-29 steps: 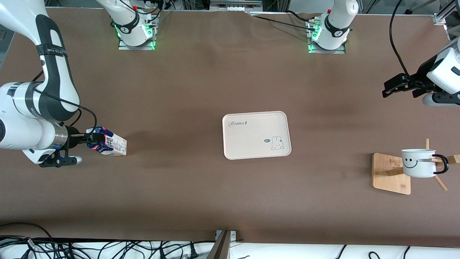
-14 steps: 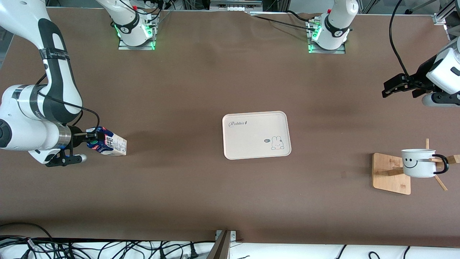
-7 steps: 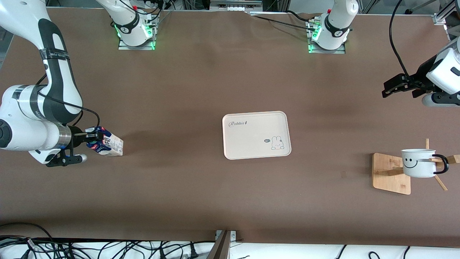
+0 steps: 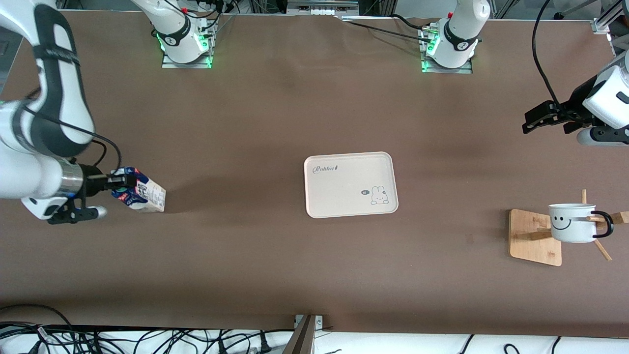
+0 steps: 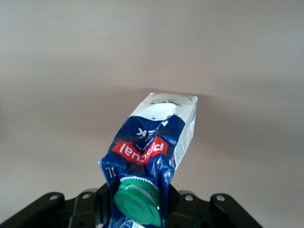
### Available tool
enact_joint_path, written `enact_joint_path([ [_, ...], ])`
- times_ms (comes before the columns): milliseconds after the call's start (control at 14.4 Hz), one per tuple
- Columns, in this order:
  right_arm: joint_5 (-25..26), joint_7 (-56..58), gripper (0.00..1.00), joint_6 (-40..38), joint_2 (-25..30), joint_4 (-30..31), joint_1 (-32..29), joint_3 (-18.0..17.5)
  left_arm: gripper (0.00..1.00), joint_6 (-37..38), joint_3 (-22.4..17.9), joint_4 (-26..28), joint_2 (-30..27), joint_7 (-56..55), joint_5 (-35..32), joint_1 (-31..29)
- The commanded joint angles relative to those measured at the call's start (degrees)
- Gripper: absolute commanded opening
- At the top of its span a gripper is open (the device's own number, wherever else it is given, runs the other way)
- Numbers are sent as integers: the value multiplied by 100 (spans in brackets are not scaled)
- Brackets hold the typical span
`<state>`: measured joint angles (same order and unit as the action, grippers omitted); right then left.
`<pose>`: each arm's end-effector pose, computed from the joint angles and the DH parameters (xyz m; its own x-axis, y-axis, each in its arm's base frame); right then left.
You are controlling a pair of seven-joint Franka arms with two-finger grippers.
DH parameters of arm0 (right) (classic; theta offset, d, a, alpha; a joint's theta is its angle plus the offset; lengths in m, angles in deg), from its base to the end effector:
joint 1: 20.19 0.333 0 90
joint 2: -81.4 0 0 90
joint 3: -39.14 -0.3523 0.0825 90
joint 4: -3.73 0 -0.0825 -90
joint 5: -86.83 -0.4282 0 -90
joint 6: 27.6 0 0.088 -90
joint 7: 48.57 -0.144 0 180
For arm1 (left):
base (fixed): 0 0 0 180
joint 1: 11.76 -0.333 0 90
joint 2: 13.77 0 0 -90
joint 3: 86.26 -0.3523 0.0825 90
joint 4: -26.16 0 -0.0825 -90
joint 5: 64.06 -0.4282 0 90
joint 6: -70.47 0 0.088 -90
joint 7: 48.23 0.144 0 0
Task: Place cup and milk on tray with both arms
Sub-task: 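Carry the milk carton with the right gripper over the white tray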
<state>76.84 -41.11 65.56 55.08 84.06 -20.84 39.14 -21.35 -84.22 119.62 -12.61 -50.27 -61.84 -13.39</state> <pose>0.7168 0.0160 0.4100 0.9717 0.1074 -0.2105 0.0658 -0.9786 -0.1952 0.6039 -0.0096 0.5833 0.9983 0.0296 -0.0502 0.0315 -0.9988 0.0376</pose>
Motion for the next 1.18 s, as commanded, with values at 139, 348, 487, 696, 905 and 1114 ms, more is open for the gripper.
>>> enact_joint_path([
  [139, -319, -700, 34, -676, 39, -659, 328, -26, 100, 147, -2, -161, 68, -59, -63, -30],
  [348, -328, -1472, 34, -667, 83, -667, 679, -105, 100, 147, -20, -161, 103, -59, -63, -30],
  [487, -319, -2017, 34, -589, 92, -772, 777, -420, 100, 147, -20, -161, 103, -59, -63, -30],
  [696, -310, -2783, 34, -352, 84, -940, 873, -939, 100, 147, -29, -153, 103, -59, -63, -38],
  [905, -293, -2024, 35, -298, 40, -940, 1128, -1054, 100, 147, -20, -152, 103, -59, -63, -65],
  [1114, -231, -1783, 35, -272, 22, -940, 1576, -1046, 100, 147, -29, -161, 156, -59, -63, -82],
])
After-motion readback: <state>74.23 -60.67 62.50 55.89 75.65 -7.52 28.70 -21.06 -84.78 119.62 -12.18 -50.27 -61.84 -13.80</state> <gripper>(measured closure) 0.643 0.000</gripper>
